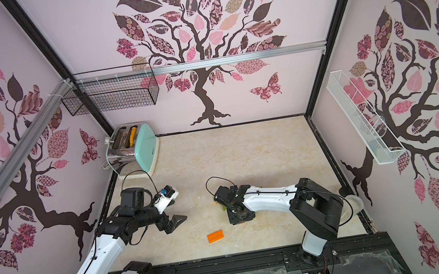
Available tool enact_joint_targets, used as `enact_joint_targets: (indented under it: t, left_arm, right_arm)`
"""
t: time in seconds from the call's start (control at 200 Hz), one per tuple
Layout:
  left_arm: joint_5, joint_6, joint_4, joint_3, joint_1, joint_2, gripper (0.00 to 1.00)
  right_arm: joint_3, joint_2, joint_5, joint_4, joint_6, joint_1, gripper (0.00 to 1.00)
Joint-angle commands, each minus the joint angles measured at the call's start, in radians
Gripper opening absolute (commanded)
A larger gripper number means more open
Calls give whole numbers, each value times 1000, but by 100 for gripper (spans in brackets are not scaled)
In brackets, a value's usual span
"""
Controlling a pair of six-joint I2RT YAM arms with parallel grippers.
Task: Assemble a giraffe with lego
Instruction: Pick up the lego brick from the center of the board, then assemble the lego brick with the lego brick.
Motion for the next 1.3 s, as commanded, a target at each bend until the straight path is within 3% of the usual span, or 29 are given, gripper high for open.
enact_joint_targets:
  t: [0.0, 0.095, 0.205, 0.315, 0.575, 0.81, 0.96, 1.296]
  left_arm:
    - [14, 0, 17, -9, 4, -7, 98]
    - [14, 0, 17, -10, 4, -7, 98]
    - [13, 1, 17, -10, 4, -10, 98]
    - [11, 1, 16, -10, 5, -10, 98]
    - [76, 16, 1, -19, 4, -15, 98]
    - [126, 34, -23, -23, 5, -21, 98]
    - [129, 37, -22, -22, 4, -20, 98]
    - [132, 37, -23, -23, 4, -17, 98]
  right_arm:
    - [33, 24, 15, -20, -11, 12, 44]
    - [35, 18, 21, -23, -10, 14, 40]
    - [52, 7, 25, -47, -27, 15, 28]
    - [134, -14, 32, -124, -106, 14, 19]
    - [527, 46, -10, -422, -453, -30, 17]
    - [835, 233, -82, -619, -607, -106, 16]
    - [882, 294, -95, -675, -627, -106, 17]
    - [852, 335, -117, -604, -591, -105, 16]
